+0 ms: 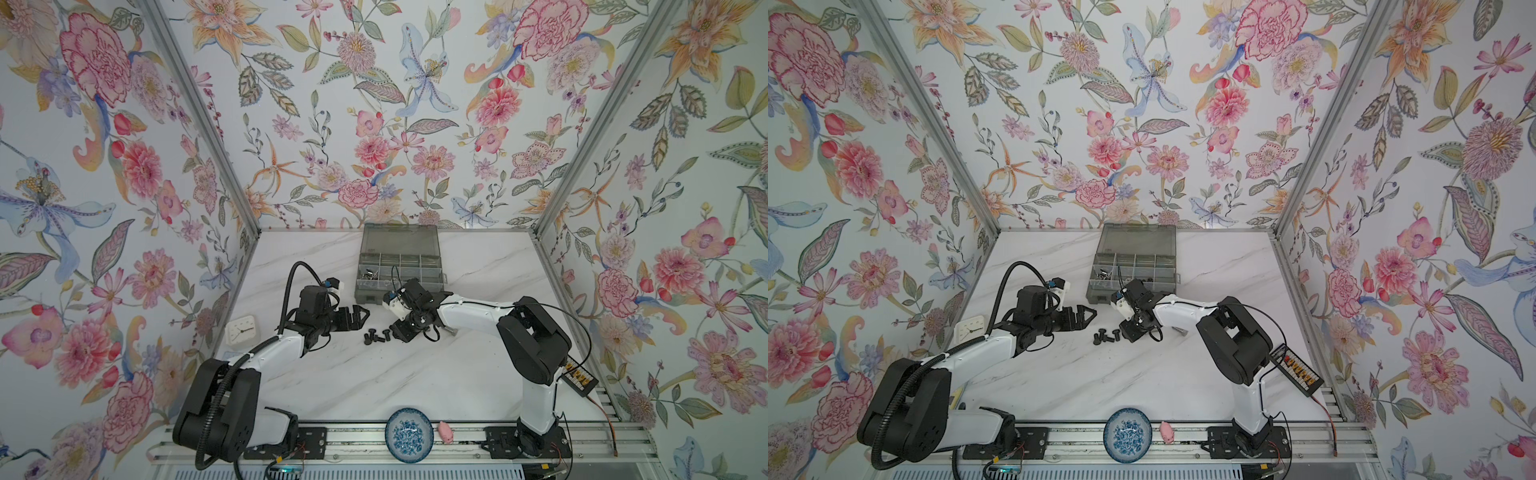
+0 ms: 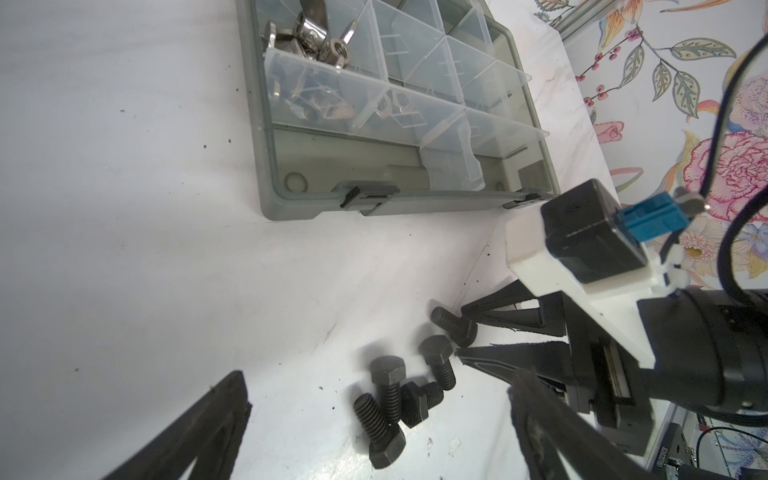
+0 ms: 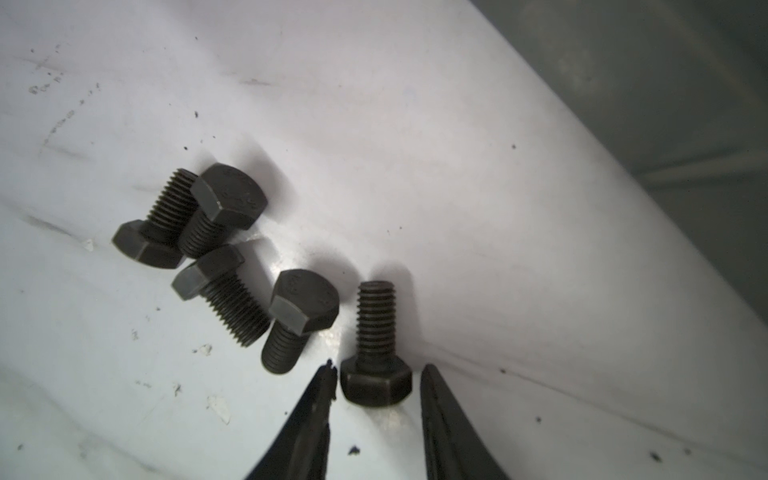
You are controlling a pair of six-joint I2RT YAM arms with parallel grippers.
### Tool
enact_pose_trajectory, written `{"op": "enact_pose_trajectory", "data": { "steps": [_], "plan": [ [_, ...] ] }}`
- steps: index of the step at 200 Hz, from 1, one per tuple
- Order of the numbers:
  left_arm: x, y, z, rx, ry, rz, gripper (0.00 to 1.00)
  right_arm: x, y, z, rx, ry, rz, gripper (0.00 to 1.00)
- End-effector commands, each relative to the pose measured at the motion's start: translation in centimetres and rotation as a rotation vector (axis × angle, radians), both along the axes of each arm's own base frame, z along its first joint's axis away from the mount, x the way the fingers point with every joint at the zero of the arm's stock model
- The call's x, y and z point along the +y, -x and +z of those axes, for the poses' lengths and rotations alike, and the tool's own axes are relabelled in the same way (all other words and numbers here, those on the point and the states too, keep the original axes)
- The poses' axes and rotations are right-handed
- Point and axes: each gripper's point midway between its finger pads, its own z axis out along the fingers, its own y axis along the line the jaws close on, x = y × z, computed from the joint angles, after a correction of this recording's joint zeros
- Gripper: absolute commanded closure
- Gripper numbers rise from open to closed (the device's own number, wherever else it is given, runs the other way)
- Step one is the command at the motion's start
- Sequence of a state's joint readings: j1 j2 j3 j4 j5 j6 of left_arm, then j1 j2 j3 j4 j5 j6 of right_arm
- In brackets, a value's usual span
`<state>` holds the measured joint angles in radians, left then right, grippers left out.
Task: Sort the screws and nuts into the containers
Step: 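Lower the right gripper around a black hex bolt and close it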
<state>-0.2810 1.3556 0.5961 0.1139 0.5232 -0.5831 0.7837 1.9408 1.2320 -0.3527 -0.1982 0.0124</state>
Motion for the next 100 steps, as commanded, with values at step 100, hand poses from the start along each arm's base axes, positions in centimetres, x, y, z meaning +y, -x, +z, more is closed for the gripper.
{"op": "enact_pose_trajectory", "data": {
  "steps": [100],
  "plan": [
    [0.4, 0.14, 0.04, -0.006, -0.006, 0.0, 0.01, 0.35, -0.31, -1.45, 0.023, 0.016, -0.016, 0.81]
  ]
}}
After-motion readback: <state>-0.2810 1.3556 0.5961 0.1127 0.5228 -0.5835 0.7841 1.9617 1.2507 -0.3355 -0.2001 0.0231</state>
